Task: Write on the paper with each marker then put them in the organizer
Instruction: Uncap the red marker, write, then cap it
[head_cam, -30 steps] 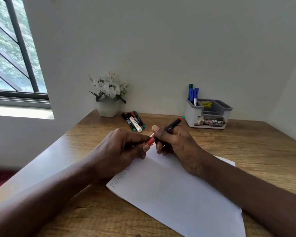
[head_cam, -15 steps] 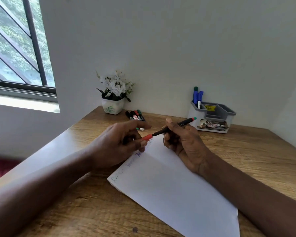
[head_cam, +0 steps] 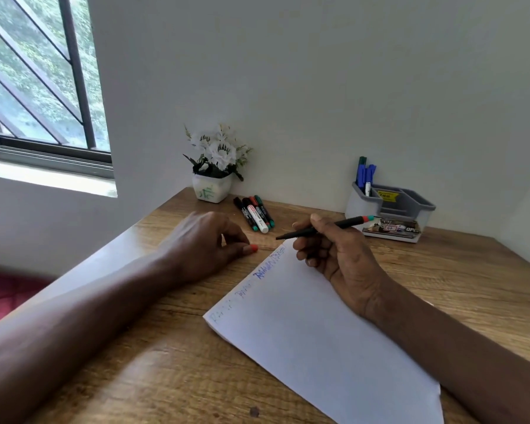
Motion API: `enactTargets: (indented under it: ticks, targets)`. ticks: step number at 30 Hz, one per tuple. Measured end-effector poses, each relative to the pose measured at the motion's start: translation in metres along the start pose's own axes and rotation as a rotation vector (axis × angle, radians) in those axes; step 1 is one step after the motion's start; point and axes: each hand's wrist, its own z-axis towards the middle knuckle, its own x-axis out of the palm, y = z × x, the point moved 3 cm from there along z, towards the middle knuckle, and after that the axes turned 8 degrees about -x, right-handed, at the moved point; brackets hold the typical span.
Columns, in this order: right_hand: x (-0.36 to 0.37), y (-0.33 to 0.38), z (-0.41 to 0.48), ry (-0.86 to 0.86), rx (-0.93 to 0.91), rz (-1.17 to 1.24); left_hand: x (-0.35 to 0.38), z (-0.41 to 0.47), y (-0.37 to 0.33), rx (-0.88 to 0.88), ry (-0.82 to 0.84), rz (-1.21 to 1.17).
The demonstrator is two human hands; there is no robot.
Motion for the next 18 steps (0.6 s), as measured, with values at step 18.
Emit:
enactTargets:
  ticks: [18]
  targets:
    - [-0.007, 0.016, 0.024, 0.151, 0.068, -0.349, 0.014, 0.0, 0.001, -0.217, 0.444, 0.105]
